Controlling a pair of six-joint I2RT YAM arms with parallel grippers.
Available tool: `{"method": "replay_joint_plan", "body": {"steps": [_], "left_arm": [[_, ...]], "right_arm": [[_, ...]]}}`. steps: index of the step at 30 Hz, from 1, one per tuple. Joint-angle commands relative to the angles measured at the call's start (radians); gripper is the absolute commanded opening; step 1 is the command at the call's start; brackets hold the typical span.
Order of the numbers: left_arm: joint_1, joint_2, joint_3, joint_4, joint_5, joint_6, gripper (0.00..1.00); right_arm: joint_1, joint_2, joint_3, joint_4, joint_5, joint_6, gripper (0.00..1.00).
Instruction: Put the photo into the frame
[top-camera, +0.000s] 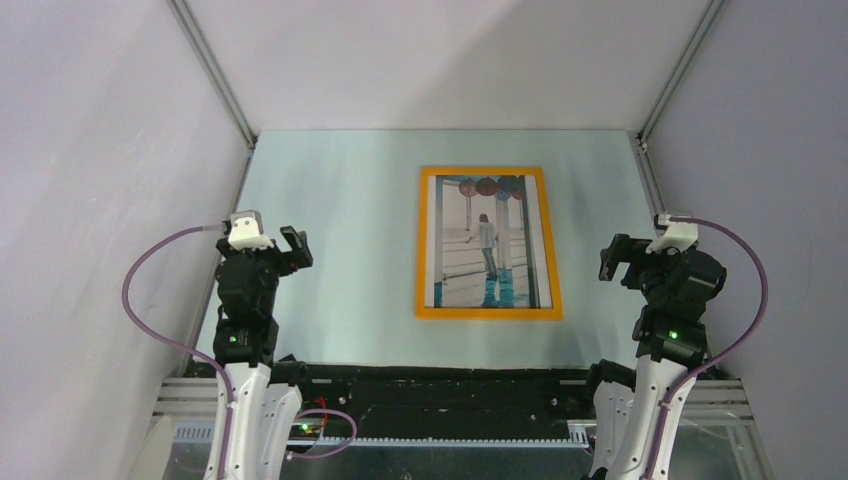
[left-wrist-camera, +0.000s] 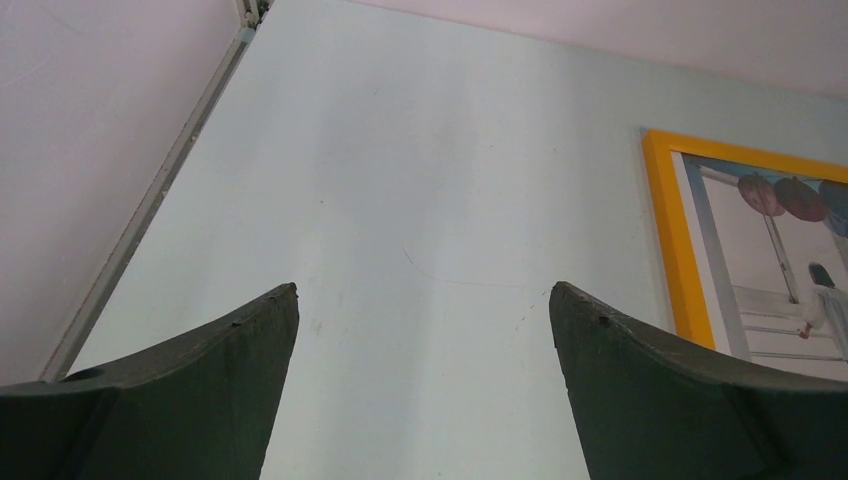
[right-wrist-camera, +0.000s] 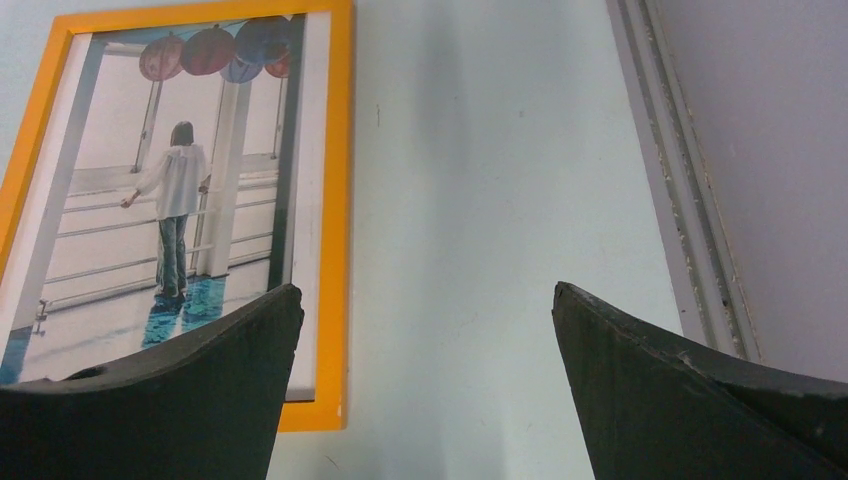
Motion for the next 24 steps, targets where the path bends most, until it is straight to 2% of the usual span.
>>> {"method": "replay_joint_plan", "body": {"steps": [1,10,24], "left_arm": [[0.009,-0.010,-0.001,0.039,0.005,0.019,1.00],[0.008,0.010,0.006,0.028,0.009,0.021,1.00],[0.008,0.074,0.022,0.011,0.062,0.002,1.00]], "right_arm": [[-0.005,-0.004,0.034,0.013,-0.014,-0.018,0.99],[-0.002,-0.003,0.033,0.015,-0.019,-0.023,0.99],[0.057,-0.011,0.024,0.038,0.059,-0.035,0.99]]}}
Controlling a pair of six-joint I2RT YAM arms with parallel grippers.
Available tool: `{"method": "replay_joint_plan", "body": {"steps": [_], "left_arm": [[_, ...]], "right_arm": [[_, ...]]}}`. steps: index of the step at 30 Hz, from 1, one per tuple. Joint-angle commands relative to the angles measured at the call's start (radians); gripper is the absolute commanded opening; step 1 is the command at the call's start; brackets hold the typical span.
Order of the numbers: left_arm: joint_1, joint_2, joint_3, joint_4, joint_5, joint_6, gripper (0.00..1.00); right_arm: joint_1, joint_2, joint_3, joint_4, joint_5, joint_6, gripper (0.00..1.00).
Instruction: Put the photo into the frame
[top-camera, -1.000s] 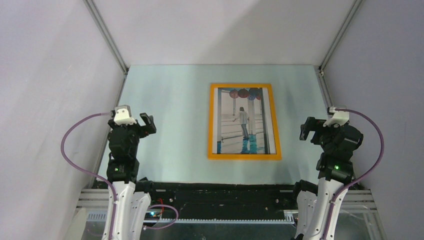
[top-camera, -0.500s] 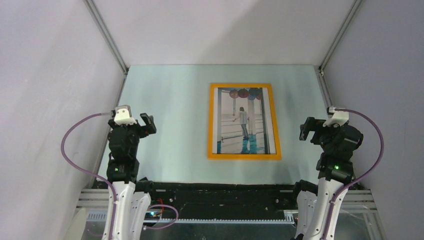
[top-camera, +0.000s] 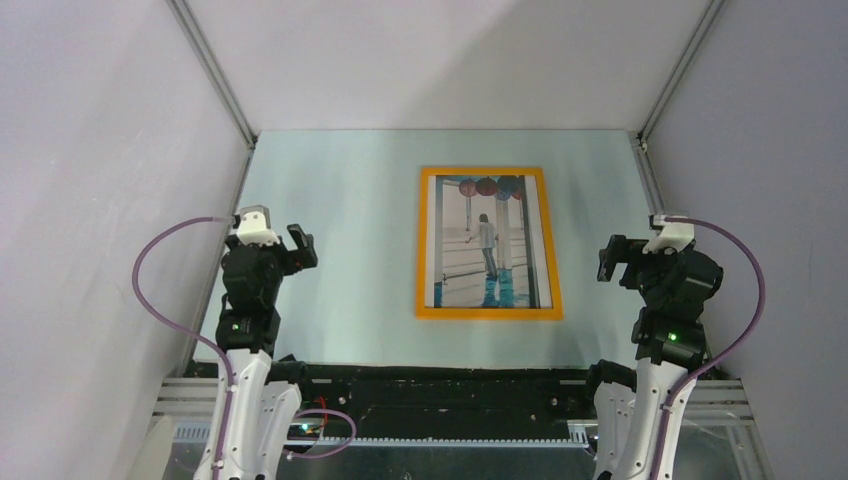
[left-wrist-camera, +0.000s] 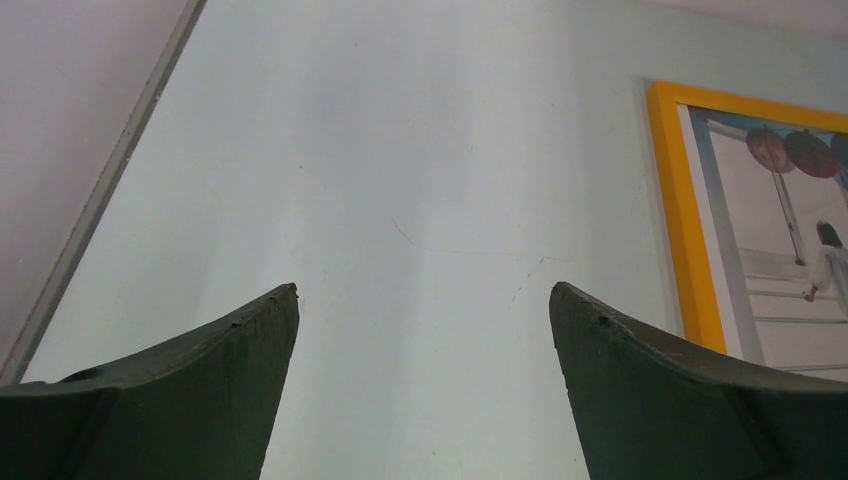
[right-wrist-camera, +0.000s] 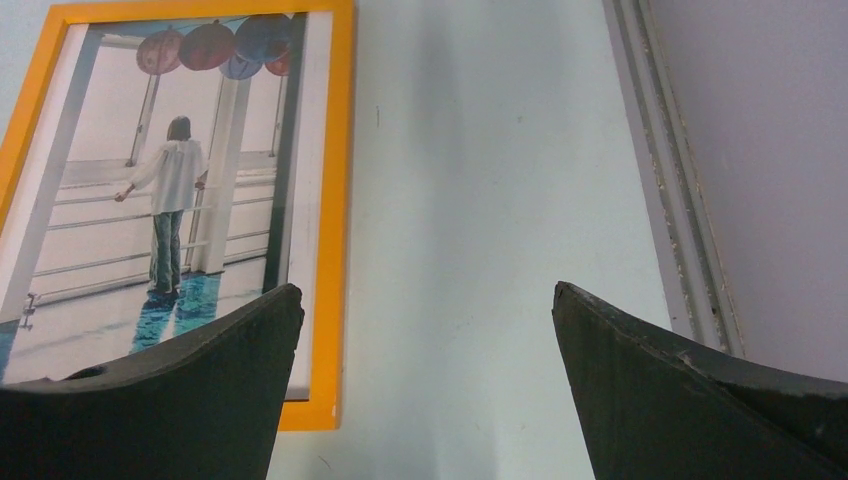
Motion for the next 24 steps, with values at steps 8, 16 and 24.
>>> {"method": "replay_joint_plan", "body": {"steps": [8,16,24], "left_arm": [[0.008,-0.031,0.023,0.014,0.005,0.009,1.00],[0.010,-0.039,0.019,0.014,-0.012,0.024,1.00],[0.012,-0.021,0.020,0.013,-0.003,0.020,1.00]], "right_arm": [[0.048,0.005,0.024,0.035,0.037,-0.020,0.99],[0.055,-0.007,0.024,0.038,0.046,-0.020,0.99],[0.063,-0.005,0.024,0.038,0.062,-0.020,0.99]]}}
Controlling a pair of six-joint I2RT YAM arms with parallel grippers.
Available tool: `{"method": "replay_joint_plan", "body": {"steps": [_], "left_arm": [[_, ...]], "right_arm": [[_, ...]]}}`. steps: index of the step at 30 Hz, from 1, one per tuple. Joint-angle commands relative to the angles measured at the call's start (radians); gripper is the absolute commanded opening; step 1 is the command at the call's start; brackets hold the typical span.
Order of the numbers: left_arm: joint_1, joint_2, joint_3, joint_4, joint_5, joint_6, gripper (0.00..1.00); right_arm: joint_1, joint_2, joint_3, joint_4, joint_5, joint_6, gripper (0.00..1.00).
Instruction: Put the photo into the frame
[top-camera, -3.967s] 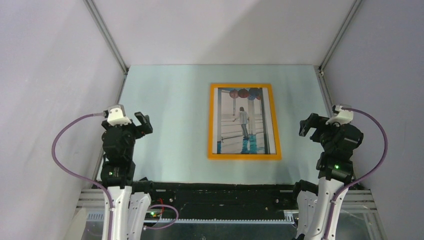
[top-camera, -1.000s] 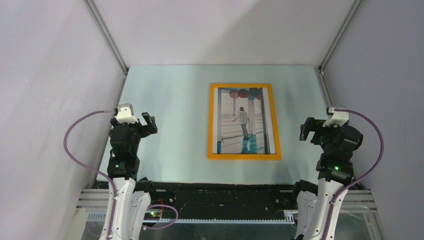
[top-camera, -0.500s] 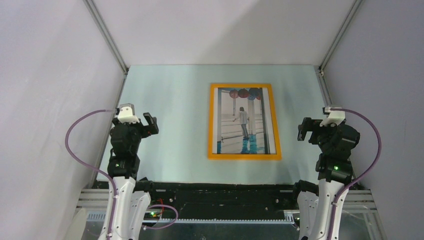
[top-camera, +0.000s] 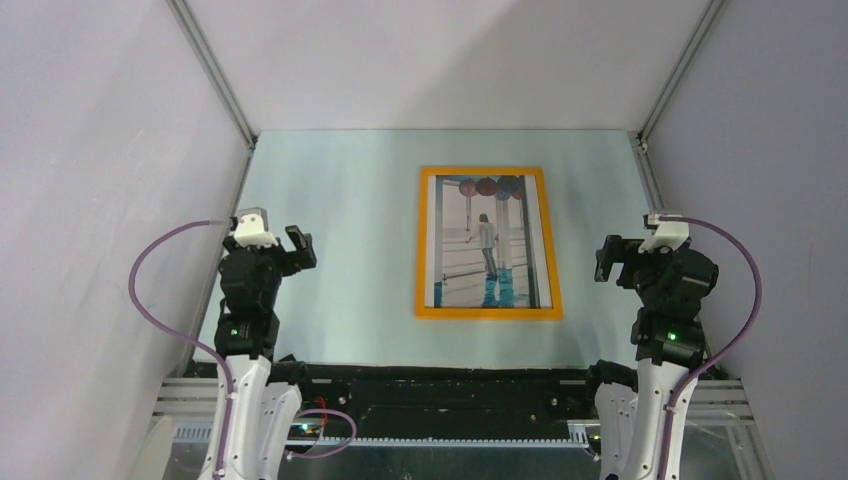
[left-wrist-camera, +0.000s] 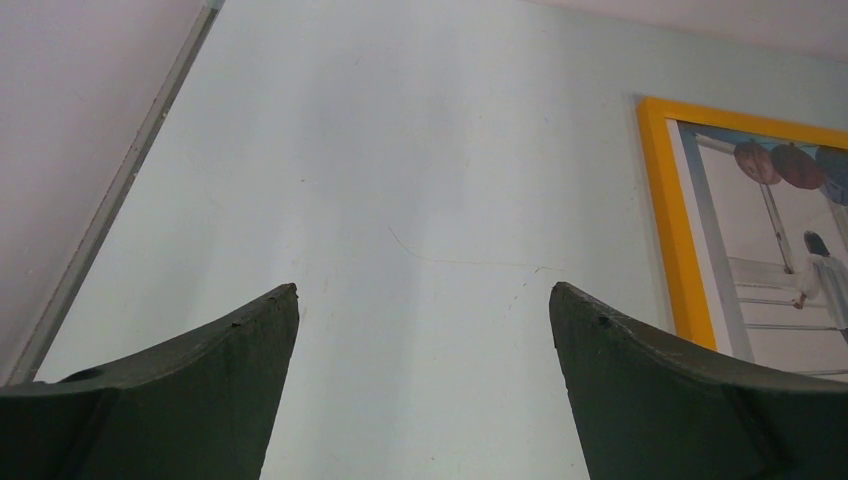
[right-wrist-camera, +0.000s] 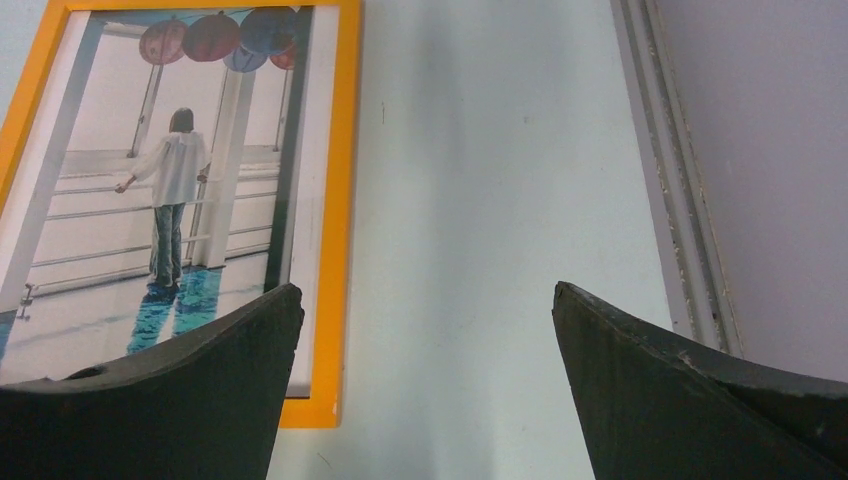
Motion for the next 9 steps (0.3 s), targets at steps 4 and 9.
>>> {"method": "replay_joint_plan", "body": {"steps": [4,9], "left_arm": [[0.012,0.002,0.019,0.020,-0.015,0.022,1.00],[0.012,-0.003,0.017,0.020,-0.014,0.023,1.00]], "right_arm": [[0.005,-0.006,0.024,0.039,0.025,-0.015,1.00],[0.011,-0.004,0.024,0.042,0.027,-0.016,0.99]]}}
